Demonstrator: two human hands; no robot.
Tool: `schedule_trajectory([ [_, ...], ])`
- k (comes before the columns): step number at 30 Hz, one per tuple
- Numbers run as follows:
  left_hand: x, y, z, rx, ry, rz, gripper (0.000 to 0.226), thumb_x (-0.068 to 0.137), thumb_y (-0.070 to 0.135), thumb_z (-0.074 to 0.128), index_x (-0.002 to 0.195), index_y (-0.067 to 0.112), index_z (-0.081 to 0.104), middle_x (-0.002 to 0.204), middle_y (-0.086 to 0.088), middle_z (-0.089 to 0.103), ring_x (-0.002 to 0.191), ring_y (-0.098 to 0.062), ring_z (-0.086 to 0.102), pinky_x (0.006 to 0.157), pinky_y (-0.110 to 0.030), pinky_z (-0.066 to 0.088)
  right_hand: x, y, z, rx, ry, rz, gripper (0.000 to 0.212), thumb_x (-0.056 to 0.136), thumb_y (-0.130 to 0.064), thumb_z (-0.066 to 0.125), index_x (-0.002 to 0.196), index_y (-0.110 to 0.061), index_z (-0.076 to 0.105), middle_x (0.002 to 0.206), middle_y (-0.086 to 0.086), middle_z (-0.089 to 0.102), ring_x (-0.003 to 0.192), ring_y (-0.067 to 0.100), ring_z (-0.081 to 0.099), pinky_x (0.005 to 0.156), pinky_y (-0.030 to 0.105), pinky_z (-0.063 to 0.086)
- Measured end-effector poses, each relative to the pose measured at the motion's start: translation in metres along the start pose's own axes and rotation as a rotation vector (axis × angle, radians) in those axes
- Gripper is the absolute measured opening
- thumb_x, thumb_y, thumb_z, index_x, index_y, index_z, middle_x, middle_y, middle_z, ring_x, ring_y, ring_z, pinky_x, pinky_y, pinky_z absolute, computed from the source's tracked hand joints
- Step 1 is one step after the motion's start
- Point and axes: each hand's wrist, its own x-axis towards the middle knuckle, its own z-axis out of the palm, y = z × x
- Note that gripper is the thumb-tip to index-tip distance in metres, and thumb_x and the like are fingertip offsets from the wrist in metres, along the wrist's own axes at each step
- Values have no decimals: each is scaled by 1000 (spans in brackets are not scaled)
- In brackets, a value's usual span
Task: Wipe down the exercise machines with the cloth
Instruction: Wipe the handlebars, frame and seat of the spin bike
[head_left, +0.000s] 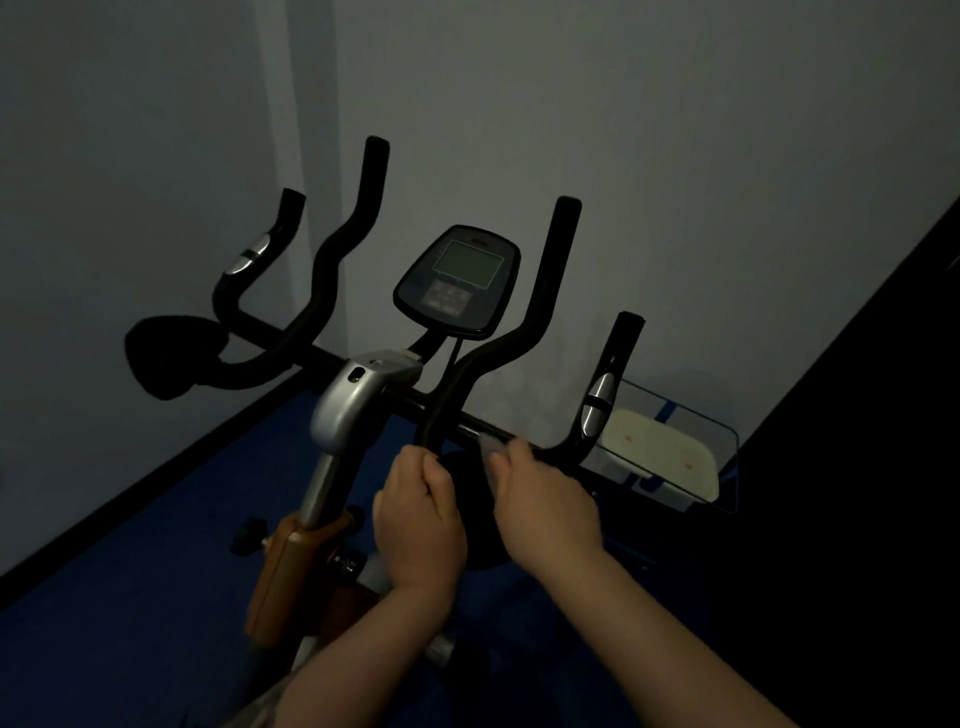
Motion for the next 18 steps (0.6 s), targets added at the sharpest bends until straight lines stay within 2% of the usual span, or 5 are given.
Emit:
schedule_trajectory([
  [2,0,1,0,-8,12,1,31,95,35,24,74,20,40,62,5,42,55,-21,44,56,-42,38,-12,6,-1,4,-36,23,27,105,-39,19,101,-21,38,96,4,61,74,20,52,59,32,35],
  [7,0,1,3,-6,26,-12,31,95,36,23,75,19,40,64,6,42,58,-22,44,58,-42,38,27,-1,4,16,-22,-17,32,105,-32,25,125,-20,47,111,4,60,81,19,52,61,30,39],
  [11,-1,2,0,6,9,-1,30,95,36,23,75,20,39,63,7,41,57,-22,45,57,-38,35,7,6,9,307,9,38,33,104,-40,20,101,-21,47,78,-3,58,72,18,56,62,35,45],
  [14,0,1,-2,2,0,16,30,95,36,24,75,21,40,63,5,43,56,-21,45,57,-38,33,-17,23,0,345,-41,30,36,104,-43,20,95,-21,49,79,-4,58,73,12,58,69,34,49],
  [18,0,2,0,-11,20,-2,31,94,37,24,75,20,42,64,6,45,59,-21,48,59,-43,39,2,42,-24,397,227,-67,18,102,-42,33,98,-31,47,80,-10,59,71,5,57,60,30,49],
])
